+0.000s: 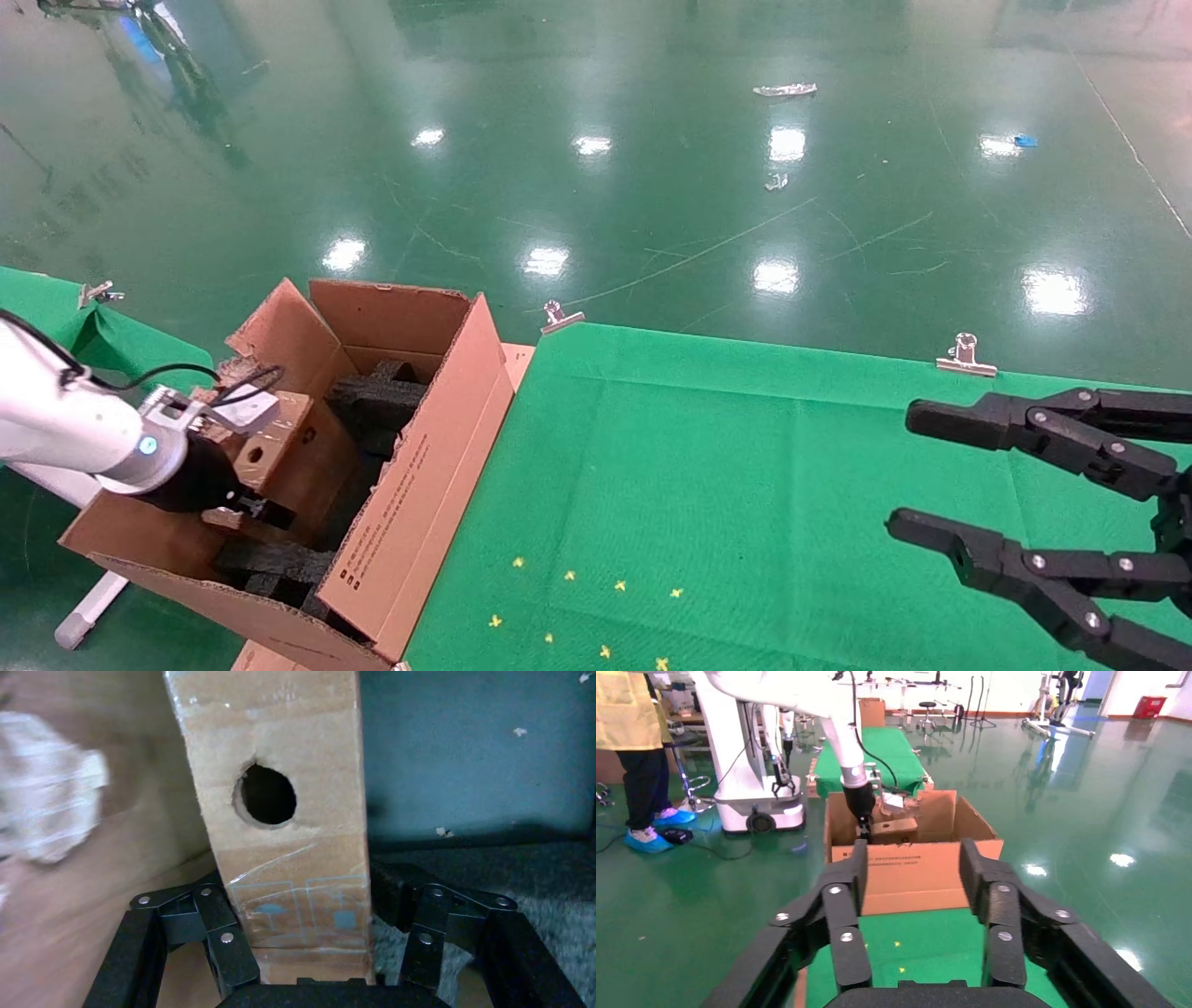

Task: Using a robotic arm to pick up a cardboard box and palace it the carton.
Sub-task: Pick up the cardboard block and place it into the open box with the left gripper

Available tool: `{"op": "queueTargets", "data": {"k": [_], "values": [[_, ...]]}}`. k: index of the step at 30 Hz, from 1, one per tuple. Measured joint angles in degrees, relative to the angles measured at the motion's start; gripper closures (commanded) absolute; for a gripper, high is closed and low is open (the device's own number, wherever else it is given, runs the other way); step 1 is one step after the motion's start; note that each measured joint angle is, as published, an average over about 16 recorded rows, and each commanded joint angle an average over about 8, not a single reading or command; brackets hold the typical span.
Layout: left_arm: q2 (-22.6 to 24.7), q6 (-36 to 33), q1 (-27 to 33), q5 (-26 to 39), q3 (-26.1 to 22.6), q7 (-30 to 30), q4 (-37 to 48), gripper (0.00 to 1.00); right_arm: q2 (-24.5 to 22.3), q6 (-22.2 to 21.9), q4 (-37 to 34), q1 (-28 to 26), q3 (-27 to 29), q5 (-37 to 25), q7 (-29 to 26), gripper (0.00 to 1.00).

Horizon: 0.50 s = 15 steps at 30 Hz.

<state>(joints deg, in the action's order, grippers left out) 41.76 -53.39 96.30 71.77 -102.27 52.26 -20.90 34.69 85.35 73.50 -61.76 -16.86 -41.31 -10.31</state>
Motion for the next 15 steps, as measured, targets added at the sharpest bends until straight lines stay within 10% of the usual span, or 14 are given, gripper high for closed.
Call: {"op": "queueTargets", "data": {"k": [3,15], "values": [[1.48,-0.18,-1.09,-1.37,0.78,-2.26,2.85,0.0,0.0,0.0,0.0,0.0,-0.01,0.01,0.0,0.0],[4.18,-2.82,-1.57,-4.91,3.1,-9.49,11.06,0.0,-0.02,-0.02,0.0,-0.01,-0.05,0.03,0.02,0.0]]}}
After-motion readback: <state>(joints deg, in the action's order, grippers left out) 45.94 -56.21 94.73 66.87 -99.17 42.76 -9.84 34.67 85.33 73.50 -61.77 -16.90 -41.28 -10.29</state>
